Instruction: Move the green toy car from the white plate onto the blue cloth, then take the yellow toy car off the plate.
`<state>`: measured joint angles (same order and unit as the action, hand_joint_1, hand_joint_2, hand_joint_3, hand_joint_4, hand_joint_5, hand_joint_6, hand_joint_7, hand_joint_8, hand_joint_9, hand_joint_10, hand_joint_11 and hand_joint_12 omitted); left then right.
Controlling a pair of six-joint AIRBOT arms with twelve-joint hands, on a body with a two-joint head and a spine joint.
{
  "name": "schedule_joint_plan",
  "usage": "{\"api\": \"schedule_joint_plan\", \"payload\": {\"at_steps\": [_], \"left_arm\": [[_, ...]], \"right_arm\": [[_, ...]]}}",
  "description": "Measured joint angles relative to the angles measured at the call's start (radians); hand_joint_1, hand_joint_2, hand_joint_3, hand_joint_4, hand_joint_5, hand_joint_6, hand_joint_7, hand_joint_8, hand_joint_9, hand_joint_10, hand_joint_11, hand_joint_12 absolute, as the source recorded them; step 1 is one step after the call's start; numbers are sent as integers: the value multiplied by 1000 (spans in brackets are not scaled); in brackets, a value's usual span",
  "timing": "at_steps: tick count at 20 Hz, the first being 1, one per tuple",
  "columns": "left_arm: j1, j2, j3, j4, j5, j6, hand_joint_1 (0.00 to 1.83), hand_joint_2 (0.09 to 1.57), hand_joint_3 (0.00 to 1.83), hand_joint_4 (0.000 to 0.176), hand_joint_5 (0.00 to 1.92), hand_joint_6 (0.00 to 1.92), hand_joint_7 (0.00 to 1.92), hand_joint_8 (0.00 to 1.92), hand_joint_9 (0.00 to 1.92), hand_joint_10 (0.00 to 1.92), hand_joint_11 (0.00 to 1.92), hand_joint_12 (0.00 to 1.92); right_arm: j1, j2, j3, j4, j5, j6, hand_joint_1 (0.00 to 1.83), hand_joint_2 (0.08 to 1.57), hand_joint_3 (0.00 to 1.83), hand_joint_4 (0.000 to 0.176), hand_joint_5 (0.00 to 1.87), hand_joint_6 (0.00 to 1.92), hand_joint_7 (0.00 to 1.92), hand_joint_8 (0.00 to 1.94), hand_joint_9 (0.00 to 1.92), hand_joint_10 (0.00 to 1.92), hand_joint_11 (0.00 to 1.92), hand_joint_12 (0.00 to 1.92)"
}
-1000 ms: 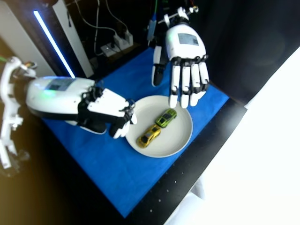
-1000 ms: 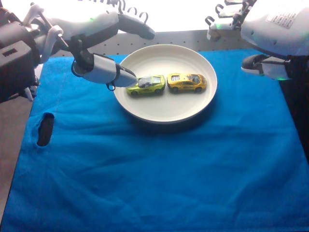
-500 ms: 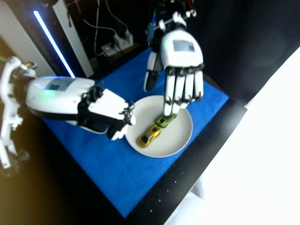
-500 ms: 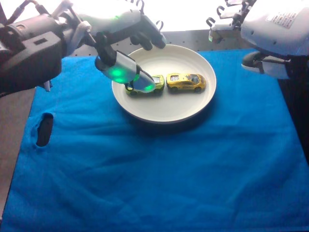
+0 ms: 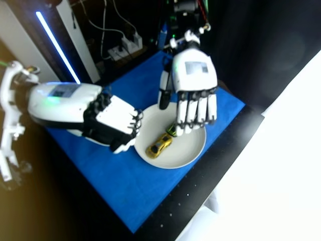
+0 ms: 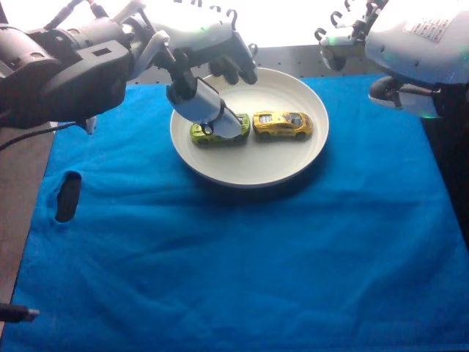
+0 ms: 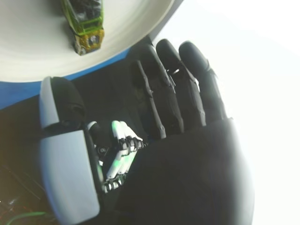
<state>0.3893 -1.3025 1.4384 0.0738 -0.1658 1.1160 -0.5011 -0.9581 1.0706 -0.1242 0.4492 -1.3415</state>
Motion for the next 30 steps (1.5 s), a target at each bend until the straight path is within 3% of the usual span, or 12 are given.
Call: {"api": "schedule_joint_plan", "payload": {"at_steps": [1,3,4,5,7,11,12,14,17,19,27,30], "left_arm": [[0,-8,13,-6,6,0,915,927,0,0,742,2,593,1025,529,1372,466,1819],[3,-15,24,-18,13,2,922,929,0,0,727,3,565,806,496,1156,371,1720],[3,-19,32,-22,16,2,923,935,1,0,730,4,602,818,533,1186,412,1730],[8,-27,40,-27,21,3,930,938,1,0,726,2,599,1018,565,1372,496,1823],[13,-38,51,-42,29,4,928,947,1,0,731,2,611,826,564,1183,467,1727],[22,-53,65,-94,57,71,956,939,0,0,770,9,666,729,595,1135,486,1692],[26,-55,68,-101,56,72,950,937,0,0,782,9,689,872,642,1286,580,1776],[35,-60,75,-108,59,71,945,944,1,0,785,5,662,977,645,1356,613,1808],[40,-68,87,-120,71,71,939,957,1,0,768,4,654,745,584,1122,463,1672],[40,-73,95,-120,71,73,965,948,0,0,795,10,679,860,602,1256,520,1743],[41,-85,111,-132,74,73,998,976,2,0,841,17,687,855,586,1219,503,1731],[45,-86,111,-133,74,73,1001,995,2,0,839,11,686,693,588,1009,435,1615]], "right_arm": [[0,0,0,0,1,0,1227,1076,0,0,589,912,687,904,590,1272,461,1779],[0,0,0,0,1,0,1215,1077,0,0,593,906,693,927,595,1301,487,1790],[0,0,0,0,1,0,1202,1075,0,0,589,884,686,922,601,1289,491,1773],[0,0,0,0,1,0,1207,1071,0,0,589,860,687,909,606,1279,501,1765],[0,-1,0,0,1,0,1218,1064,0,0,605,843,713,893,625,1256,507,1755],[0,-3,0,0,1,0,1225,1063,0,0,610,859,711,948,611,1313,504,1791],[0,-3,0,0,2,0,1227,1067,0,0,598,863,691,971,591,1332,478,1807],[0,-3,0,0,0,0,1200,1076,2,0,603,817,696,938,594,1301,452,1793],[0,-4,0,0,2,0,1158,1097,9,0,611,790,709,956,624,1318,540,1759],[0,-5,0,0,1,0,1169,1090,4,0,615,815,722,960,655,1277,569,1704],[0,-5,0,0,2,0,1190,1094,3,0,631,876,727,862,662,1187,552,1655],[0,-6,0,0,1,0,1194,1089,1,0,628,865,752,893,688,1250,572,1703]]}}
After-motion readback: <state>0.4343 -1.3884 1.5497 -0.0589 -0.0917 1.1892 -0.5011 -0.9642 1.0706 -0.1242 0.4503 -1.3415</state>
